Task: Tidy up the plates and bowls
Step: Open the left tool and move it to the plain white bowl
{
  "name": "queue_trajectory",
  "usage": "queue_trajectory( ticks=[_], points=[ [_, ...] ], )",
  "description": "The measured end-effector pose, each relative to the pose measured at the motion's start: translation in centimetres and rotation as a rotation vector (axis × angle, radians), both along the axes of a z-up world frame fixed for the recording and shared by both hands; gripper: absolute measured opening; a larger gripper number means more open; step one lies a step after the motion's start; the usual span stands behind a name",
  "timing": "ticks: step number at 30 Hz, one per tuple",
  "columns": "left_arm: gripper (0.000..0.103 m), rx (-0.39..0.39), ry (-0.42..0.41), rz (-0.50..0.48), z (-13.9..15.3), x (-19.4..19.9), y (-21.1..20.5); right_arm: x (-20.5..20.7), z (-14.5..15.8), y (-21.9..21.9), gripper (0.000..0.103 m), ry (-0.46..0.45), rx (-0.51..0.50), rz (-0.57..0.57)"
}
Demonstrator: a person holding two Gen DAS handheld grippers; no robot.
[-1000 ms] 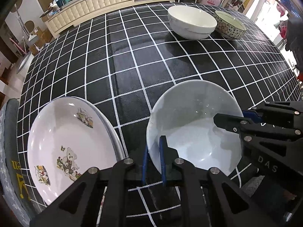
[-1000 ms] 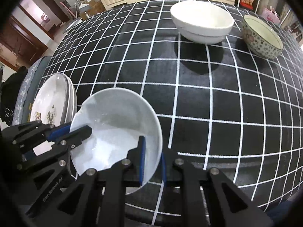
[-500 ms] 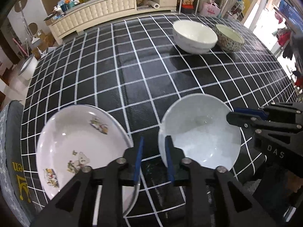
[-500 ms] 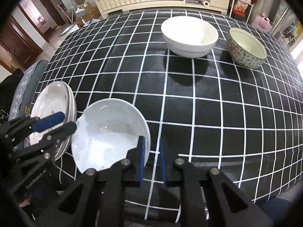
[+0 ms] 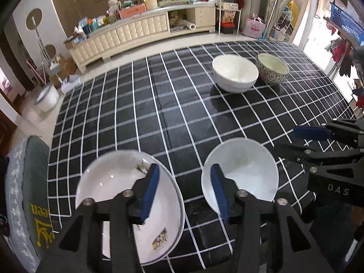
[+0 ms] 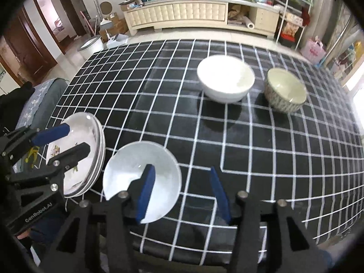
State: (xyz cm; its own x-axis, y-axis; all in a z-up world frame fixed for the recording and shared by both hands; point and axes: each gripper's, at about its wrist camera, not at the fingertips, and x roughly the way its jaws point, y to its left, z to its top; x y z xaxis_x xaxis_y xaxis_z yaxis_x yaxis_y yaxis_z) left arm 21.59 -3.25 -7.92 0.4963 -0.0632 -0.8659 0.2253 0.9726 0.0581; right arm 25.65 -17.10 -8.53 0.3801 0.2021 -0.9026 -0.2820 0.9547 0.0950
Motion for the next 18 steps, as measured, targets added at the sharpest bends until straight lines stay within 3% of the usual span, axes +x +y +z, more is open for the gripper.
queue_trajectory(
  ticks=[5,8,13,18],
  points=[
    [0.046,-0.025,-0.009,0.003,1.3,1.5,-0.5,1.4,1.3,-1.1,0.060,-0.018,0.004,-0.008],
    [0.059,-0.026,-0.012,0.033,1.9,3.0,-0.7,2.5,2.1,-1.8,0.065,-0.032,0.001,-0.015],
    [0.059,-0.064,0.004,0.028,2.6,5.5,-1.3,4.8,3.1,-3.3,0.070,-0.048,0.004,-0.041],
    [0.059,-0.080,0.036,0.036,3.4,7.8,-2.3,6.9,3.5,-4.4,0.084,-0.052,0.024,-0.050]
  ],
)
